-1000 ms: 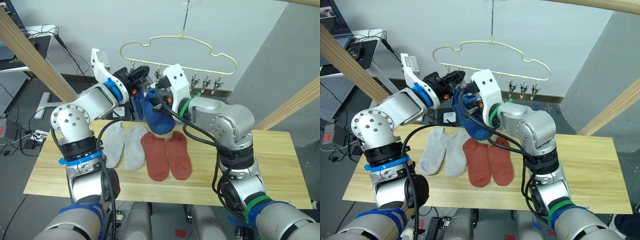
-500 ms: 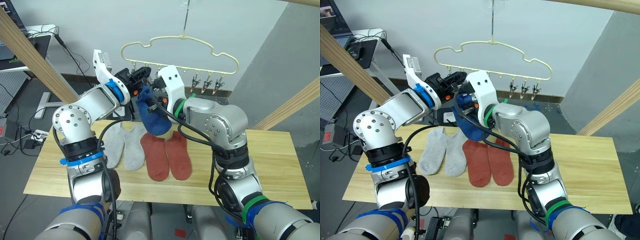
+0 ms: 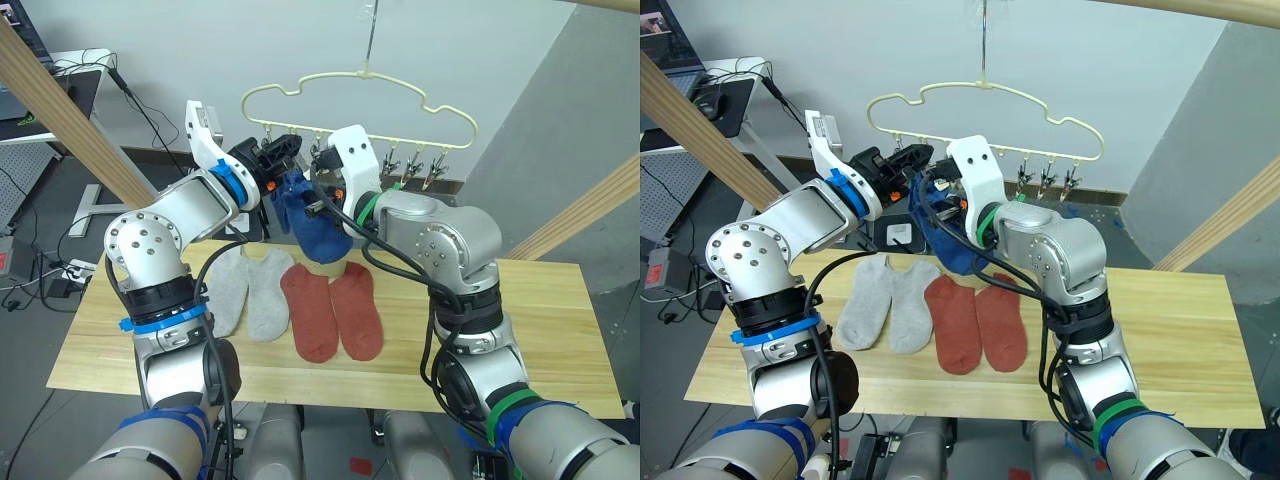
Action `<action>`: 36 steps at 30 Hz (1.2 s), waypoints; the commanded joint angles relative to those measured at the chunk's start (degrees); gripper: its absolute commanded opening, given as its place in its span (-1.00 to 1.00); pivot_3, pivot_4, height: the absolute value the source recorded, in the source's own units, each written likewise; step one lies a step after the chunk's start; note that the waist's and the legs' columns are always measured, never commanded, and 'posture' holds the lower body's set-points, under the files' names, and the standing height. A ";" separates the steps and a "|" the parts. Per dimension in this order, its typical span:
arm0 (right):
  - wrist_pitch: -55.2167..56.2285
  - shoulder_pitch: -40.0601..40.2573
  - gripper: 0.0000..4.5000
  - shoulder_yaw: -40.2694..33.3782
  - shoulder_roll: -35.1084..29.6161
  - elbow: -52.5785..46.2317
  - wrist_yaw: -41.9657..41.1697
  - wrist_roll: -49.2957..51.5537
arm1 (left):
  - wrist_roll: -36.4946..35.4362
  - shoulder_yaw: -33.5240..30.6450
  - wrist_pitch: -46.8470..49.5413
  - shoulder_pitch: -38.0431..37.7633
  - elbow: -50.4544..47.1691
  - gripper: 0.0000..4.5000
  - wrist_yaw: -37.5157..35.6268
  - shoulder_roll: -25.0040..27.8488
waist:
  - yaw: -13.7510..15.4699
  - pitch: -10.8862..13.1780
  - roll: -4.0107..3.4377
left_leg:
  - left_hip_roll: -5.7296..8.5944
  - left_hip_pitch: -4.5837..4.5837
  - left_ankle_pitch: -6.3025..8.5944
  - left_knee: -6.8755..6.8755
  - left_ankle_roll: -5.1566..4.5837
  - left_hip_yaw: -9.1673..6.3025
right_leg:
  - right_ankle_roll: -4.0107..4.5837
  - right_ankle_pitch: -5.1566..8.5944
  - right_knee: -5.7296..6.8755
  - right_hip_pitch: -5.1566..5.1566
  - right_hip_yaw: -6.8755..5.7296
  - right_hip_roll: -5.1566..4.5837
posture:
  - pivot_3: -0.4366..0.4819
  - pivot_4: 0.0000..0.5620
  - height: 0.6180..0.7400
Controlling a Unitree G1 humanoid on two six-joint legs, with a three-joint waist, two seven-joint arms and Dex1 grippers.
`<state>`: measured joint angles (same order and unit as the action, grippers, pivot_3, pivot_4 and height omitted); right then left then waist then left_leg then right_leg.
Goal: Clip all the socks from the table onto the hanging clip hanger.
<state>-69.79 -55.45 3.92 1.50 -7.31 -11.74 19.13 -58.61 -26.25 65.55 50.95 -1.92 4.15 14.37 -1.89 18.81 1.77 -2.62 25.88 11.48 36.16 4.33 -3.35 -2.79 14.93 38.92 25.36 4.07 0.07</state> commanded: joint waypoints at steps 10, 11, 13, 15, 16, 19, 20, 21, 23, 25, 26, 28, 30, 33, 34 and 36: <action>-0.44 -0.99 -0.21 -2.12 0.74 -2.65 -0.07 1.93 | -1.61 1.03 0.61 -1.04 -3.65 0.42 -0.85 1.86 | 0.05 0.01 0.02 | 0.00 0.01 -0.02 -0.06 0.03 0.00 | 0.00 0.00 -0.04 0.01 -0.01 0.00 | -0.03 0.23 1.00; -0.61 -0.82 -0.05 -2.06 0.66 -2.88 -0.04 1.90 | -1.82 1.32 1.05 -1.33 -4.26 0.42 -1.16 2.25 | 0.05 0.01 0.02 | 0.00 0.01 -0.02 -0.06 0.03 0.00 | 0.00 0.00 -0.04 0.01 -0.01 0.00 | -0.03 0.24 1.00; -1.28 -0.42 0.28 -1.78 0.38 -3.55 -0.19 2.00 | -2.47 1.84 1.86 -1.93 -5.66 0.42 -1.81 3.17 | -0.04 0.01 0.01 | 0.00 0.00 -0.02 -0.06 0.03 0.00 | 0.00 0.00 -0.03 0.02 0.00 0.00 | -0.03 0.24 1.00; -1.93 0.00 0.59 -1.46 0.01 -4.29 -0.43 2.17 | -3.02 2.44 2.59 -2.46 -6.99 0.42 -2.64 4.16 | 0.03 0.01 0.01 | -0.01 0.00 -0.02 -0.08 0.04 -0.01 | 0.00 0.00 -0.02 0.03 -0.01 0.00 | -0.02 0.23 1.00; -2.40 0.37 0.74 -1.29 -0.31 -4.91 -0.64 2.35 | -3.42 2.84 3.16 -2.84 -7.96 0.42 -3.10 4.87 | 0.03 0.02 0.01 | -0.02 0.00 -0.03 -0.08 0.04 -0.02 | 0.00 0.00 -0.02 0.03 -0.03 0.00 | -0.02 0.23 1.00; -3.86 1.58 0.74 -1.06 -1.40 -6.95 -1.30 2.76 | -3.56 4.58 4.07 -4.54 -11.36 0.42 -4.75 7.33 | 0.02 0.02 0.00 | -0.02 0.01 -0.03 -0.09 0.06 -0.02 | 0.00 0.00 -0.03 0.03 -0.02 0.00 | -0.01 0.22 1.00; -4.27 1.96 0.74 -1.02 -1.81 -7.62 -1.55 2.93 | -3.60 4.96 4.17 -5.17 -12.36 0.42 -5.12 7.96 | 0.04 0.02 0.00 | -0.02 0.00 -0.03 -0.09 0.06 -0.01 | 0.00 0.00 -0.03 0.03 -0.01 0.00 | -0.01 0.22 1.00; -4.64 2.49 0.74 -1.01 -2.36 -8.45 -1.88 3.21 | -3.11 5.65 3.93 -6.05 -13.69 0.42 -5.95 8.92 | 0.05 0.02 0.00 | -0.02 0.00 -0.03 -0.10 0.06 -0.01 | 0.00 0.00 -0.03 0.03 -0.01 0.00 | 0.00 0.21 1.00; -5.07 3.88 0.74 -0.81 -3.89 -10.35 -2.74 4.04 | -1.88 7.01 3.09 -8.06 -16.29 0.42 -7.57 10.73 | 0.06 0.02 0.00 | -0.02 0.00 -0.03 -0.09 0.06 -0.01 | 0.00 0.00 -0.03 0.03 -0.01 0.00 | 0.00 0.21 1.00; -5.29 5.64 0.74 -0.94 -5.56 -12.47 -3.81 4.92 | -0.44 8.51 1.95 -10.33 -18.76 0.42 -9.28 12.64 | 0.07 0.02 0.00 | -0.01 0.00 -0.04 -0.10 0.07 -0.01 | 0.00 0.00 -0.04 0.03 -0.01 0.00 | 0.02 0.19 1.00; -5.32 6.41 0.74 -1.14 -6.24 -13.44 -4.37 5.41 | 0.22 9.20 1.41 -11.27 -19.66 0.42 -10.11 13.51 | 0.08 0.02 0.00 | -0.01 0.00 -0.04 -0.10 0.07 -0.01 | 0.00 0.01 -0.04 0.03 -0.01 0.00 | 0.02 0.19 1.00; -5.48 8.27 0.74 -1.84 -7.98 -16.19 -6.13 6.98 | 3.11 10.97 -1.28 -13.65 -21.89 0.42 -12.06 15.48 | 0.09 0.02 0.00 | -0.01 0.00 -0.04 -0.10 0.07 -0.01 | 0.00 0.01 -0.04 0.03 -0.01 0.00 | 0.03 0.17 1.00; -5.49 9.98 0.74 -2.70 -9.69 -18.54 -7.68 8.72 | 5.66 12.34 -3.64 -15.76 -23.41 0.42 -13.69 17.14 | 0.12 0.02 0.00 | -0.01 0.00 -0.04 -0.11 0.07 0.00 | 0.00 0.01 -0.05 0.02 0.01 -0.01 | 0.03 0.15 1.00; -4.89 12.76 0.74 -4.31 -13.33 -22.02 -10.65 11.42 | 8.66 13.64 -5.36 -18.76 -25.57 0.42 -15.62 19.92 | 0.16 0.02 0.00 | -0.01 0.00 -0.04 -0.11 0.07 0.00 | 0.00 0.01 -0.05 0.02 0.00 0.00 | 0.04 0.10 1.00; -4.53 13.79 0.74 -4.81 -14.90 -23.26 -11.76 12.35 | 9.84 13.91 -6.14 -19.79 -26.38 0.42 -15.82 20.60 | 0.17 0.02 0.00 | -0.01 0.00 -0.04 -0.11 0.07 0.00 | -0.01 0.01 -0.07 0.02 0.00 0.00 | 0.04 0.09 1.00; -3.06 15.79 0.74 -6.20 -17.58 -25.67 -13.69 13.77 | 12.92 14.57 -7.45 -21.76 -27.95 0.42 -15.42 22.05 | 0.18 0.01 0.01 | -0.01 0.00 -0.04 -0.11 0.07 0.00 | -0.01 0.01 -0.06 0.02 0.00 0.00 | 0.04 0.05 1.00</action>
<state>-74.78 -40.50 -0.18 -14.89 -28.38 -23.28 30.57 -47.86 -11.93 60.10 30.02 -26.34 -10.82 35.11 -1.70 18.82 1.78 -2.63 25.88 11.44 36.05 4.40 -3.35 -2.79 14.94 38.86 25.38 4.07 0.07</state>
